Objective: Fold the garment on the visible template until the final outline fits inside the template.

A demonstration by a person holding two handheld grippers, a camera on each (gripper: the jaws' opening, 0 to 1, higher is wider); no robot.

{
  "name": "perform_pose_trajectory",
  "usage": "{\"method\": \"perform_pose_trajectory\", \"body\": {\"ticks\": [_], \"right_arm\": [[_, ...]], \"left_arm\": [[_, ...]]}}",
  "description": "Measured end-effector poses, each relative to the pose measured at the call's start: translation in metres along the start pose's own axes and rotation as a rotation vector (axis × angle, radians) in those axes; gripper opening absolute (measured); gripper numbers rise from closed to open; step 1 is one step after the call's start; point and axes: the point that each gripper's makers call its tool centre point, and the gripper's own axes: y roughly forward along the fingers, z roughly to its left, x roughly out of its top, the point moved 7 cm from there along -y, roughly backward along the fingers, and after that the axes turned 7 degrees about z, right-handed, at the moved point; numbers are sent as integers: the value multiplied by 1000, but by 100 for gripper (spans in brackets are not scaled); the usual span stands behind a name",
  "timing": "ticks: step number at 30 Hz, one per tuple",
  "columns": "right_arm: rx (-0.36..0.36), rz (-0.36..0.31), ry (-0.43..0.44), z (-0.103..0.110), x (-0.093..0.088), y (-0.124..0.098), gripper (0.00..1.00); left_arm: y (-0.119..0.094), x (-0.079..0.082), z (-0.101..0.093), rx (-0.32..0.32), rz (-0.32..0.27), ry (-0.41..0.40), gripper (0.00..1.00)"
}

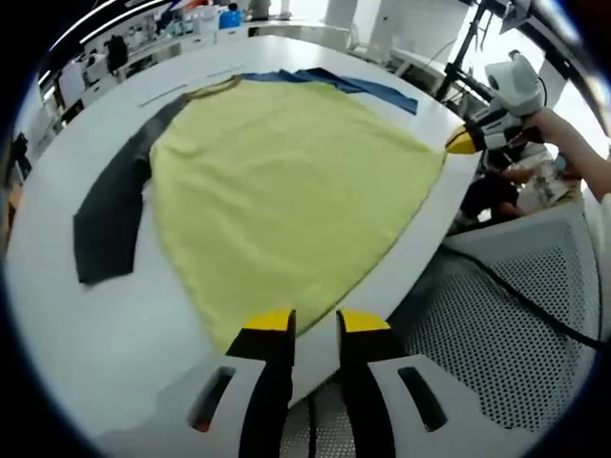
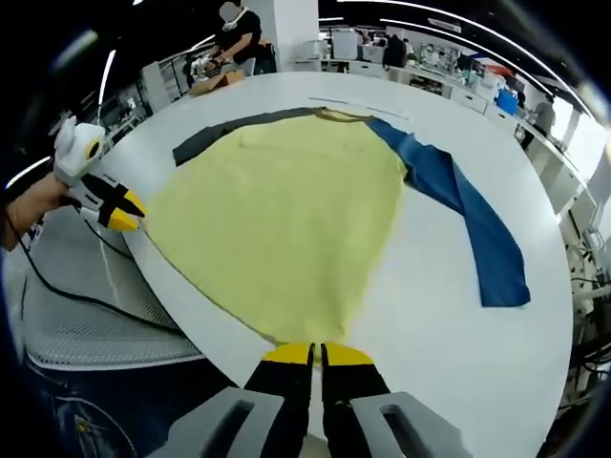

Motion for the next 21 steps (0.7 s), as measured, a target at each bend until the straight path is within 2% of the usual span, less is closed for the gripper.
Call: {"method": "perform_pose_trajectory", "body": {"ticks": [2, 6, 8, 11, 14, 15, 18, 21], "right_arm": [[-5, -16, 10, -2, 3, -5, 10], [-28, -25, 16, -4, 8, -6, 23], [-29, -32, 34, -5, 9, -5, 24], [-41, -51, 66, -7, 9, -2, 23], [-37, -56, 96, -6, 7, 5, 21], [-38, -53, 96, -6, 6, 6, 21], [-55, -62, 110, -7, 3, 9, 21], [-58, -116, 124, -11, 6, 8, 24]], "left_arm": [[-4, 2, 2, 7, -25, -2, 22], [-7, 0, 10, 48, -34, -11, 28], [-7, -3, 16, 72, -43, -79, 30], [-6, -6, 24, 92, -92, -178, 31], [-5, -18, 34, 165, -38, -189, 28], [-3, -19, 34, 169, -38, -187, 28], [-4, -22, 37, 188, -56, -212, 29], [-6, -21, 40, 200, -97, -238, 32]]}}
